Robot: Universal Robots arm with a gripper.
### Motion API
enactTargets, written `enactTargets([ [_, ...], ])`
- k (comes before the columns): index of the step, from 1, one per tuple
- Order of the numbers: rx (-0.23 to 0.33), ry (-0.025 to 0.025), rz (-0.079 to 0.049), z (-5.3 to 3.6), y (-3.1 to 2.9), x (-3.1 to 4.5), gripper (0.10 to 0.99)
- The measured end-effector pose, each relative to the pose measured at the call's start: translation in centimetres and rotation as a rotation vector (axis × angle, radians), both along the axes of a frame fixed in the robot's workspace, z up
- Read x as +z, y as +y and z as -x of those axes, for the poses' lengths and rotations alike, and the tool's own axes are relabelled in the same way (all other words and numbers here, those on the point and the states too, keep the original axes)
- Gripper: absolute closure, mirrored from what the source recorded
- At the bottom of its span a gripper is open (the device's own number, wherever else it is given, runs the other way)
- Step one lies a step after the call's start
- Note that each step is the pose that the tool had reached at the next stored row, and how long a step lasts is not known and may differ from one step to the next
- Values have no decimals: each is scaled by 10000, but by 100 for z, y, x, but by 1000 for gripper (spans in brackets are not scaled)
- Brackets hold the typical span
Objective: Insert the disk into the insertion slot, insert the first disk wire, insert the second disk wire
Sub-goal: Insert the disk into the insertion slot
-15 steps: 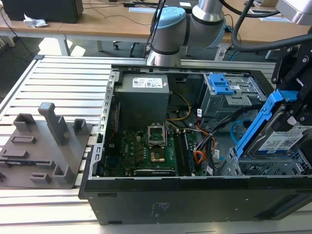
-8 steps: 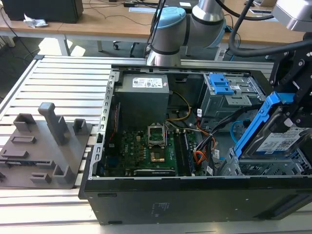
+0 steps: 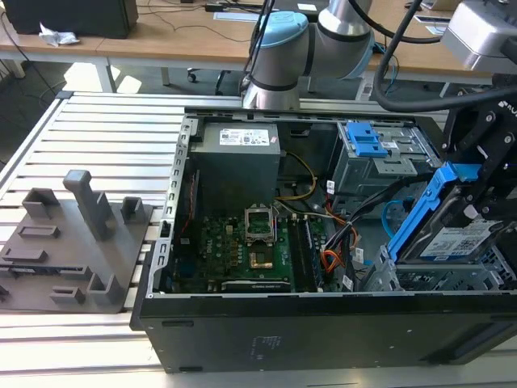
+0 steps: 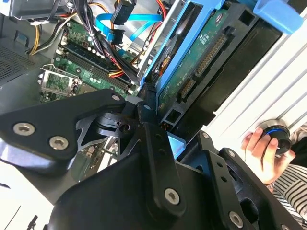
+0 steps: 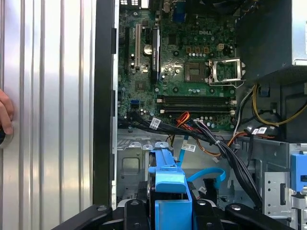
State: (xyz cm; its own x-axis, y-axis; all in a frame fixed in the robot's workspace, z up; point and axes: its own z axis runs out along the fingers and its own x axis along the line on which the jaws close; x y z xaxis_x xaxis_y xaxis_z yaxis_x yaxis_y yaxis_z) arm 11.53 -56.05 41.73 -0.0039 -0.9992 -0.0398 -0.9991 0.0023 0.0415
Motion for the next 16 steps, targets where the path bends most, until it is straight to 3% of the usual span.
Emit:
enactTargets([
  [8,0,0,2,0,0,-75,722],
  [16,0,0,0,0,0,-78,722],
])
